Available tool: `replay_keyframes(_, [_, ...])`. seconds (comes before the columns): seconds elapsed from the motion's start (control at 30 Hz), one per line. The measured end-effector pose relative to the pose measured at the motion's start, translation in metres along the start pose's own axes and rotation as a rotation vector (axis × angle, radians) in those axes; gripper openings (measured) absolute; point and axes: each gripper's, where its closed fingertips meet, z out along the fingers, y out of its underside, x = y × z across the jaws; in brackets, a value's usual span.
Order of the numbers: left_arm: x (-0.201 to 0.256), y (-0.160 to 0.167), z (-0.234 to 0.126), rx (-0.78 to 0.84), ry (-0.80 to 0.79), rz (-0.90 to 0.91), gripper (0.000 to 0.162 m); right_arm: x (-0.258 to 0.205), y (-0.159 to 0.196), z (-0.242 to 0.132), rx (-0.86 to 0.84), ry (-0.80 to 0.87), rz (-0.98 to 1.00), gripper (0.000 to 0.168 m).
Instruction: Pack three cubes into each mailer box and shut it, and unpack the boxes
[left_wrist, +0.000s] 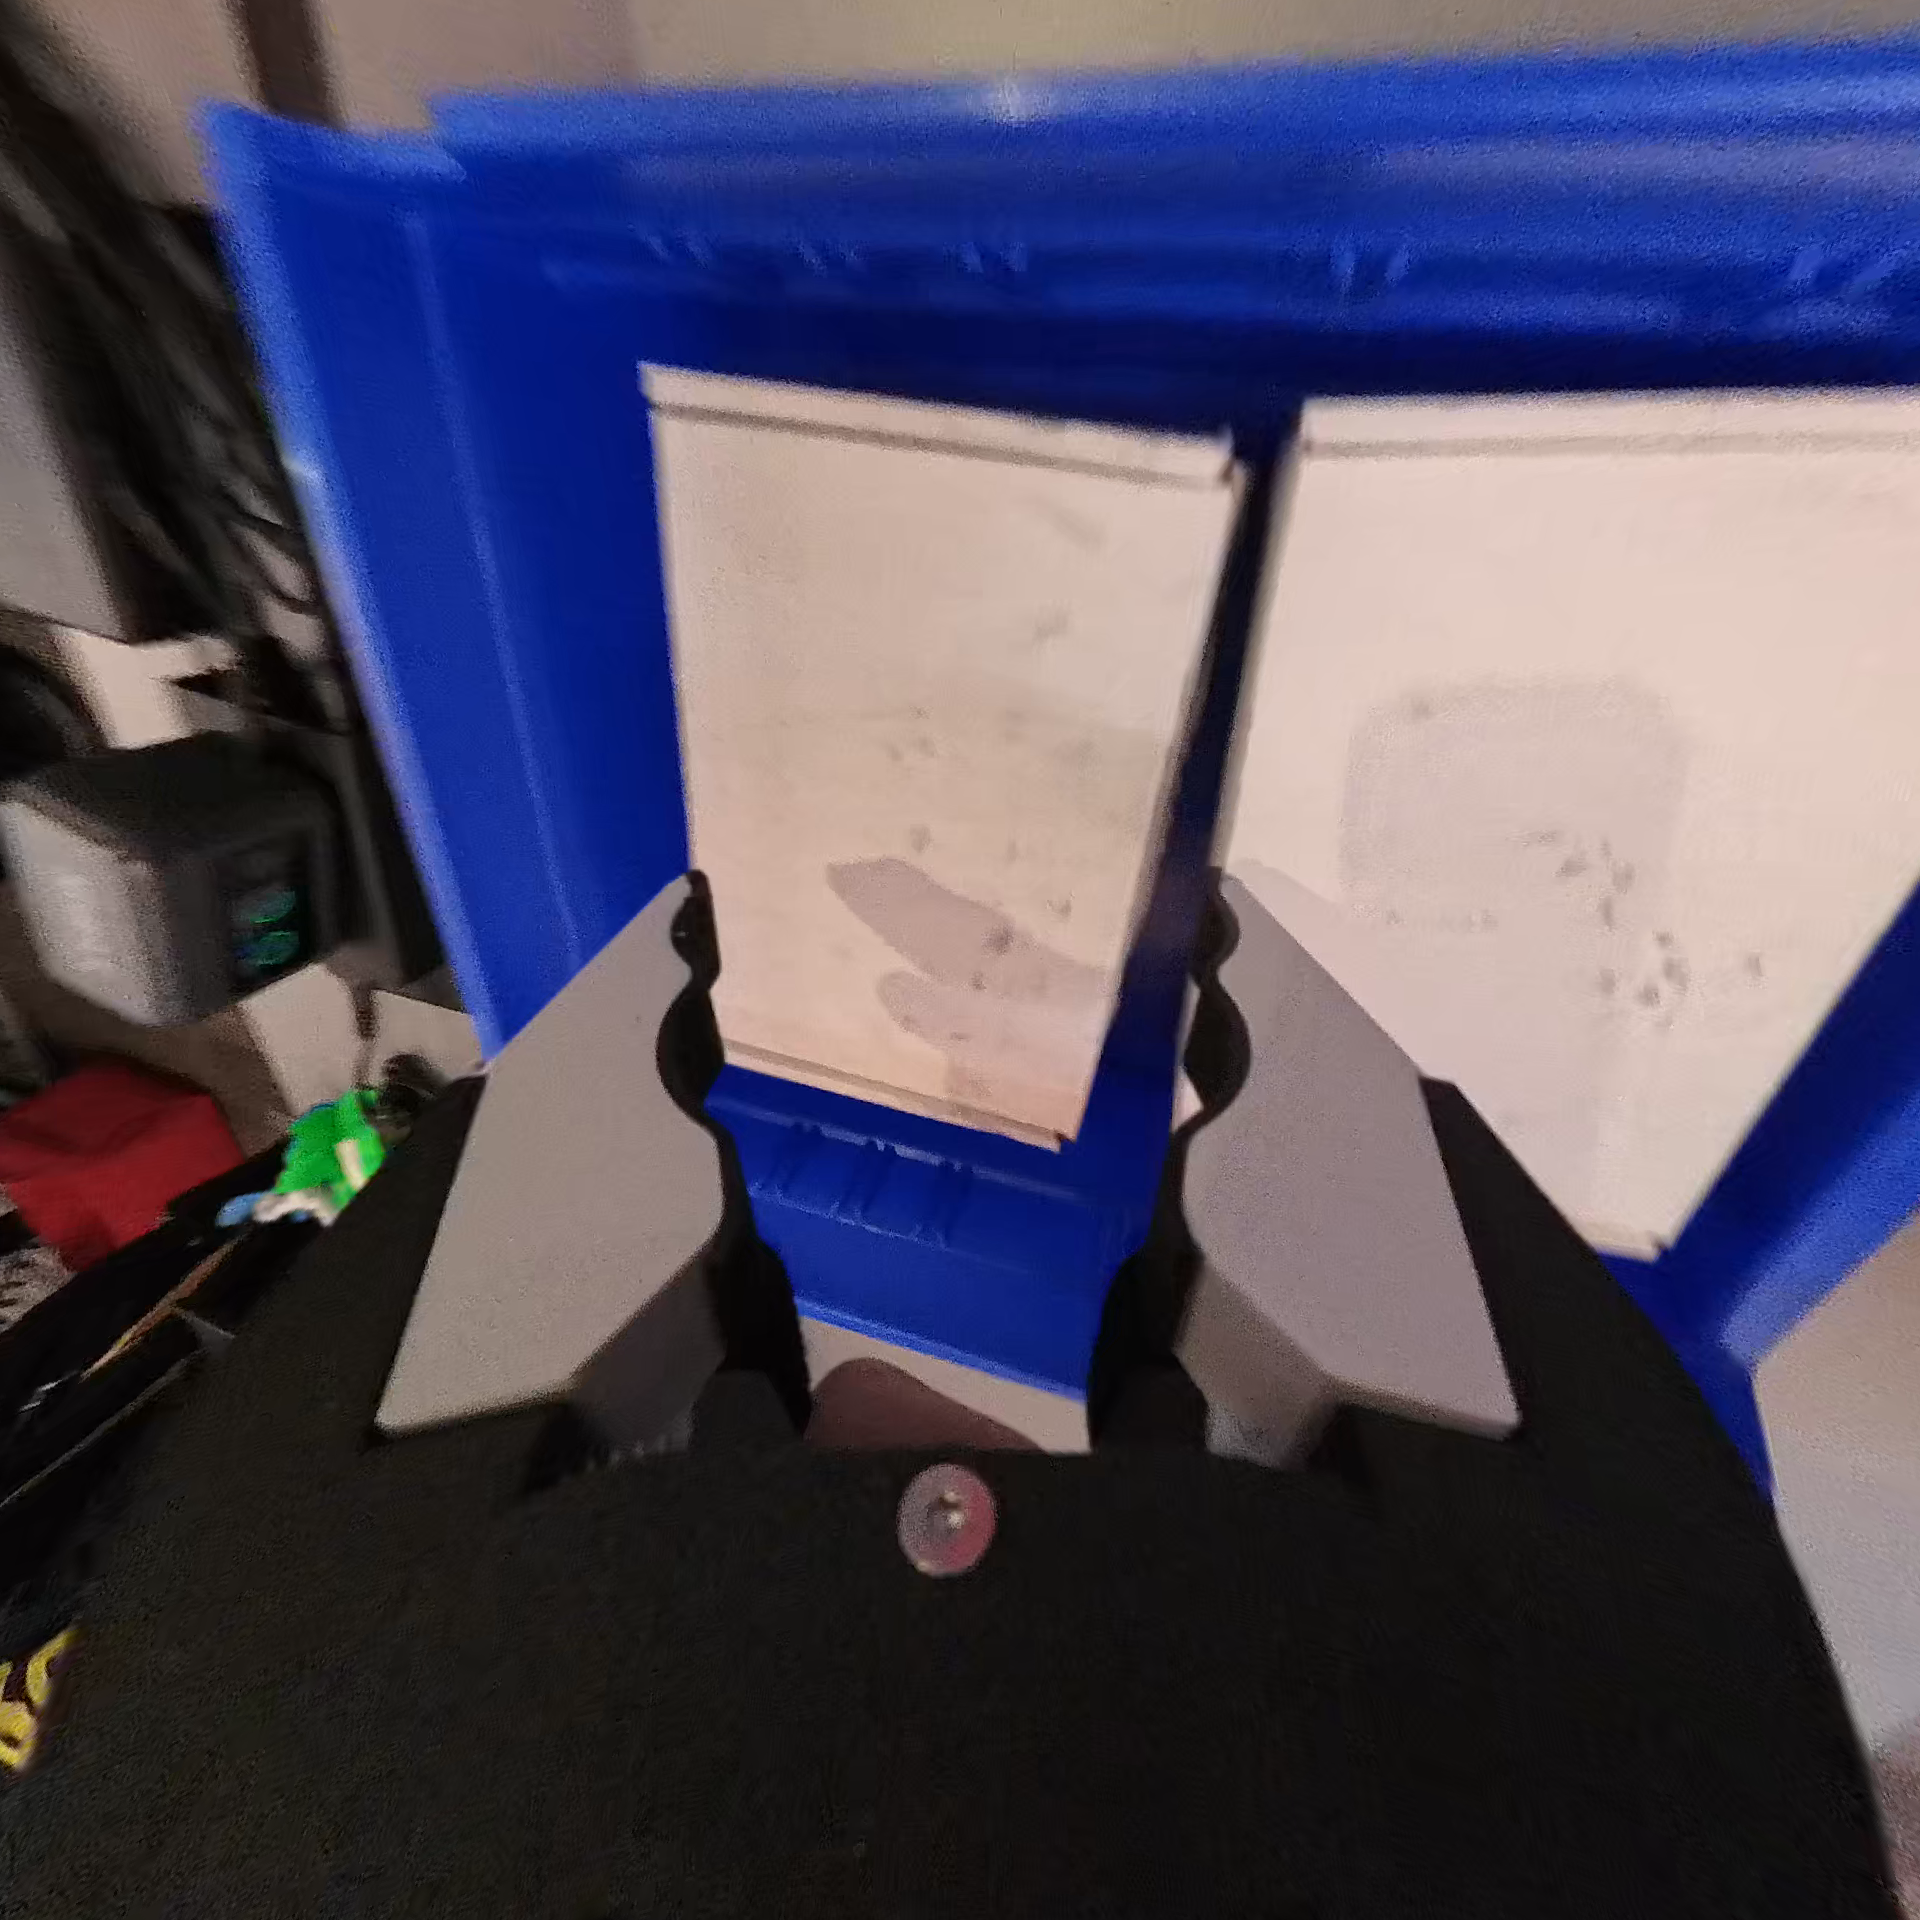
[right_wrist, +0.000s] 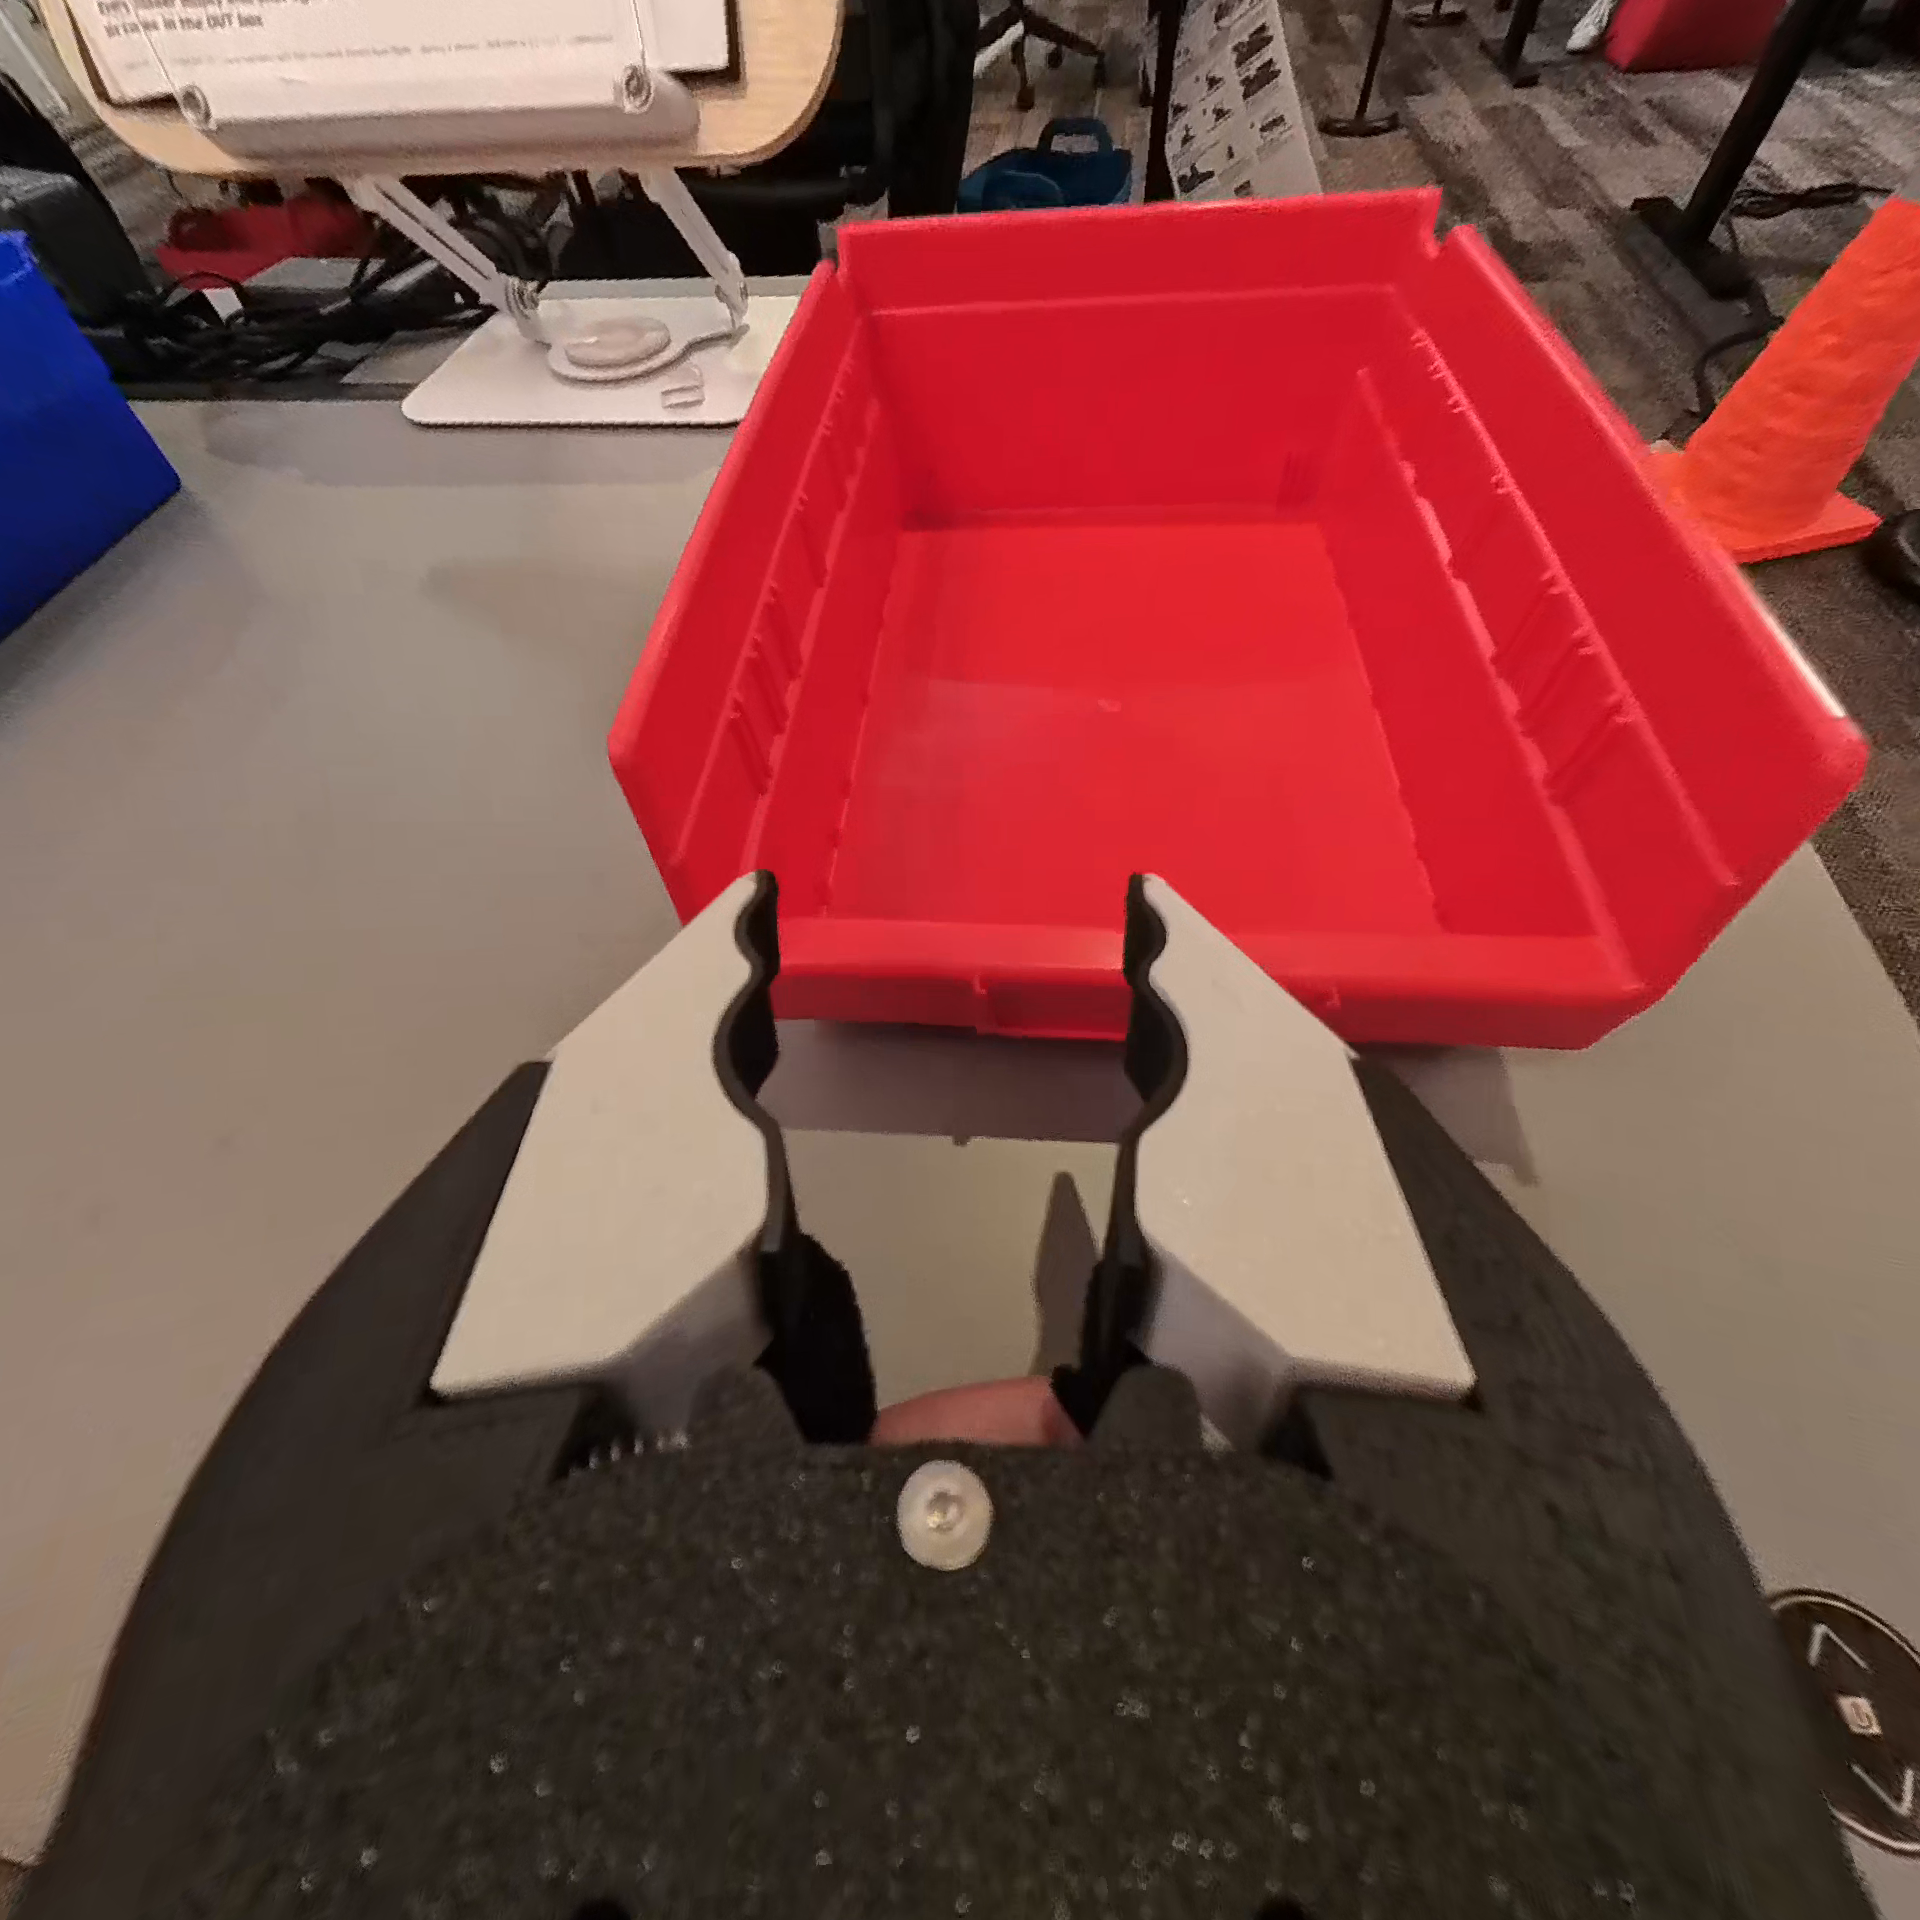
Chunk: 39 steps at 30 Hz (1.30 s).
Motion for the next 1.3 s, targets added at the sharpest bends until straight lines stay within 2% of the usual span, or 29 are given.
replay_keyframes(0.03, [0.003,0.007,0.005,-0.058,0.054,0.018,0.089,0.0,0.001,0.001,-0.007,0.003,-0.01,0.066])
replay_keyframes(0.07, [0.003,0.015,0.009,-0.114,0.077,0.031,0.096,0.0,0.002,0.002,-0.008,0.004,-0.016,0.066])
replay_keyframes(0.13, [-0.002,0.022,0.018,-0.167,0.072,0.059,0.101,0.001,0.003,0.002,-0.011,0.005,-0.019,0.066])
replay_keyframes(0.27, [-0.01,0.026,0.031,-0.17,0.084,0.065,0.104,0.005,0.004,0.001,-0.013,0.0,0.013,0.066])
replay_keyframes(0.4, [-0.015,0.031,0.04,-0.186,0.122,0.054,0.12,0.006,0.004,0.003,-0.015,-0.014,0.044,0.066])
replay_keyframes(0.53, [-0.013,0.036,0.048,-0.203,0.169,0.052,0.117,0.006,0.007,0.006,-0.027,-0.029,0.059,0.066])
replay_keyframes(0.7, [-0.019,0.037,0.058,-0.199,0.089,0.122,0.119,0.002,0.01,0.01,-0.043,-0.049,0.051,0.066])
replay_keyframes(0.8, [-0.017,0.04,0.056,-0.198,0.093,0.138,0.118,-0.001,0.01,0.01,-0.042,-0.057,0.049,0.066])
replay_keyframes(0.97, [-0.021,0.039,0.03,-0.196,0.025,0.162,0.117,-0.004,0.004,0.005,-0.017,-0.058,0.045,0.066])
replay_keyframes(1.17, [-0.032,0.046,-0.04,-0.208,-0.047,0.133,0.116,-0.012,-0.01,-0.006,0.038,-0.05,0.007,0.066])
replay_keyframes(1.3, [-0.034,0.041,-0.086,-0.23,-0.086,0.136,0.116,-0.037,-0.031,-0.017,0.125,-0.082,-0.045,0.065])
